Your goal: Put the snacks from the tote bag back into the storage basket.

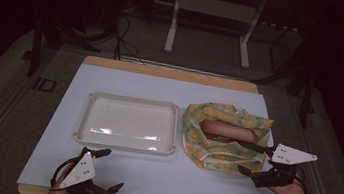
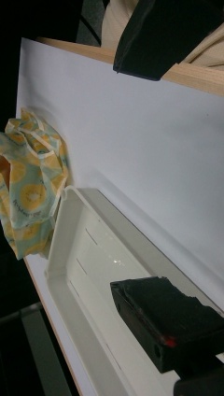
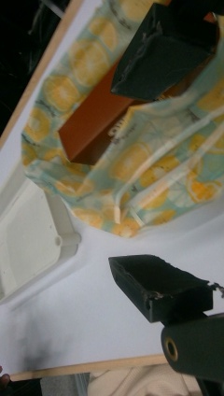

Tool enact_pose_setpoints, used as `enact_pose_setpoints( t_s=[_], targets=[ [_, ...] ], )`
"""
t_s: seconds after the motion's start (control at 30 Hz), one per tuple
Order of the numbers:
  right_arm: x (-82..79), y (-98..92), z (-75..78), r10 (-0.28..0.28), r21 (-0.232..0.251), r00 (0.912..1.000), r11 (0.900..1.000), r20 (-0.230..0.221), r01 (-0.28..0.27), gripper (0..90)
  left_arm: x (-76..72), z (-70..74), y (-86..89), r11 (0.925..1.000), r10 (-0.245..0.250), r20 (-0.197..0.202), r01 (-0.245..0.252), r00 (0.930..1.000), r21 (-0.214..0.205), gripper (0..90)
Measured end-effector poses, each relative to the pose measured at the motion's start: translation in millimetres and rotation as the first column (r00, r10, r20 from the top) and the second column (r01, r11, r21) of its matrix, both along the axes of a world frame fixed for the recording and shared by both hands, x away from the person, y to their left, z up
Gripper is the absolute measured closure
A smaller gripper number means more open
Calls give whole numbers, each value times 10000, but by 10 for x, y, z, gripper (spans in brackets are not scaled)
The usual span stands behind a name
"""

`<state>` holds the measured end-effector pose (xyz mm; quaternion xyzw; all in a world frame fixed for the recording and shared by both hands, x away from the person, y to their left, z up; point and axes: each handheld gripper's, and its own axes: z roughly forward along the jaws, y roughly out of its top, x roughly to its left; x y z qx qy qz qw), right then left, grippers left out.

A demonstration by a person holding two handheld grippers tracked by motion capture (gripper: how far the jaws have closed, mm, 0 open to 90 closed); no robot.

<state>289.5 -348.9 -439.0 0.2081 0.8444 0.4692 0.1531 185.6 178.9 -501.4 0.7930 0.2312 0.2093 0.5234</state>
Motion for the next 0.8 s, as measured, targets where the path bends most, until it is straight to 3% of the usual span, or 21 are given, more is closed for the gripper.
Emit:
enact_pose_setpoints(
  t_s=[0.17,0.37,0.7,0.8],
  targets=[
    [91,-15,113,-84,-18,9999,10000,123,84,155,-3,-8,-14,9998,-163,-1,163,9999,125,0],
    [140,-35,144,-87,42,9997,10000,208,87,157,-1,-10,-13,9998,-171,-23,171,9999,139,0],
    [417,-59,255,57,-35,9992,10000,402,-56,238,4,-15,-21,9995,-198,-54,199,9998,234,0],
    [525,-66,270,-12,-48,9998,10000,198,13,239,4,-16,-22,9994,-221,-50,223,9997,251,0]
  ],
)
